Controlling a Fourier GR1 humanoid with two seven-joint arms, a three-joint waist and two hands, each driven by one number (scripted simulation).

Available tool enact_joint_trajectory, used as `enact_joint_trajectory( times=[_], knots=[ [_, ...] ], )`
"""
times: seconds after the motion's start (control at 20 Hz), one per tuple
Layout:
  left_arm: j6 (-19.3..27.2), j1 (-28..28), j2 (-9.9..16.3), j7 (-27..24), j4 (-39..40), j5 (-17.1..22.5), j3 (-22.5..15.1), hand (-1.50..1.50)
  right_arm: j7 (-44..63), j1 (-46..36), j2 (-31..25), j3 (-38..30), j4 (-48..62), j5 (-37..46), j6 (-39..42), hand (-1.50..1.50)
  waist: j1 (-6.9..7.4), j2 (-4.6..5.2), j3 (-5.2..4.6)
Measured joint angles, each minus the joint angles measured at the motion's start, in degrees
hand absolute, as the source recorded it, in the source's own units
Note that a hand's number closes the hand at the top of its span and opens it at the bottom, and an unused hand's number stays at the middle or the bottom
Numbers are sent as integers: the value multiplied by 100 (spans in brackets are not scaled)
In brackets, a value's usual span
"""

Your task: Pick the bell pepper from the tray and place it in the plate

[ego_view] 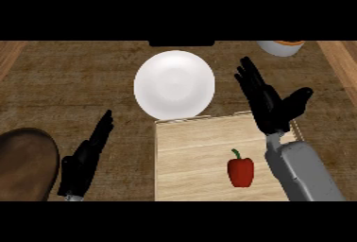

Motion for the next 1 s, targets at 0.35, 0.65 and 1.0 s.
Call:
enact_joint_trajectory(
  times=[0.35,0.65,1.0],
  knots=[
    [83,208,-179,220,519,386,400,0,177,-130,-1563,-482,-765,864,-8,150,-138,-28,-72],
    [-131,305,-297,249,791,905,693,0,-116,846,-2152,-1033,-1279,1973,-1262,-150,-256,-42,-31],
    [-376,134,-394,139,1107,997,801,0,-545,2945,-2231,-1414,-3128,2161,-1369,-150,-96,-21,-6]
  ],
)
